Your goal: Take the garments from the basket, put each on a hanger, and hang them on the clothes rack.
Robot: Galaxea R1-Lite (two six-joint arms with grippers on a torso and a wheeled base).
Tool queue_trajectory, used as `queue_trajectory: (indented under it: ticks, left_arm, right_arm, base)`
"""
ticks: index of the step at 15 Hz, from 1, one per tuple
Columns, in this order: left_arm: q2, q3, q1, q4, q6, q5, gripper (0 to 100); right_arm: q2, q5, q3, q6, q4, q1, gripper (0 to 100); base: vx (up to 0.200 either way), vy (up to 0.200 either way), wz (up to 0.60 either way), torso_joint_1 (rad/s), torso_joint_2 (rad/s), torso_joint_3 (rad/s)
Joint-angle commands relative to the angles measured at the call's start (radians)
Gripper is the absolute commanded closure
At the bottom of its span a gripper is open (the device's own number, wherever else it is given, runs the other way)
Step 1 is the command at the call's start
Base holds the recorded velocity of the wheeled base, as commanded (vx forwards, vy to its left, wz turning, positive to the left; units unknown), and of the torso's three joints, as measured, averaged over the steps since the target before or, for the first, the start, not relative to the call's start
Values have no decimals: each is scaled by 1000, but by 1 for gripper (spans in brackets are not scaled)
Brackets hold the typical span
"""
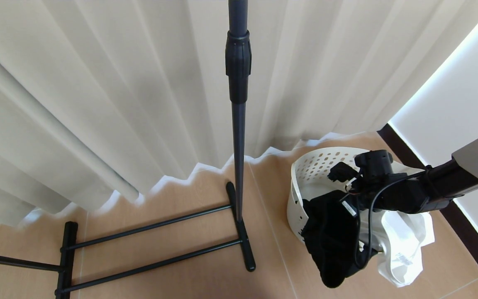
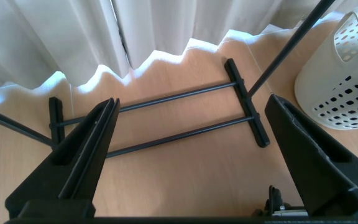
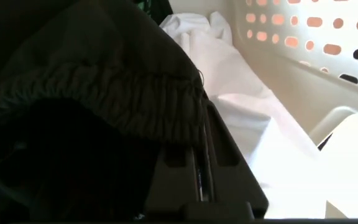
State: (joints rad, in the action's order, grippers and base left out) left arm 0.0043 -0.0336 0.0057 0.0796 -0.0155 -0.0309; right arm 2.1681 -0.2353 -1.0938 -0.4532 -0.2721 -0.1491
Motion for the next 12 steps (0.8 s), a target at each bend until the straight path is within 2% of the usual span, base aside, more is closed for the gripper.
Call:
queue_trajectory:
  ticks: [1,3,5,7,8,12]
  left_arm:
    - [0,0,0,0,-3,-1,0]
    - [0,0,0,0,-3,0,0]
    - [0,0,0,0,-3,0,0]
    - [0,0,0,0,-1,0,0]
    - [0,0,0,0,-1,0,0]
    - [0,0,0,0,3,-1,0]
  right_arm:
    - [-36,2,25,8,-13,0,100]
    - [-116,5,118,11,-78,-4,100]
    - [-281,13,296,19,-214,-15,100]
    - [-393,14,399,30,-277,-40,100]
    - [-524,17,500,37,-329,-47,100]
    - [-752,36,621,70,-345,-138,100]
  base:
    - [0,0,0,0,0,0]
    - [0,0,0,0,0,0]
    - [0,0,0,0,0,0]
    - [0,0,0,0,0,0]
    - [0,0,0,0,0,0]
    - [0,0,0,0,0,0]
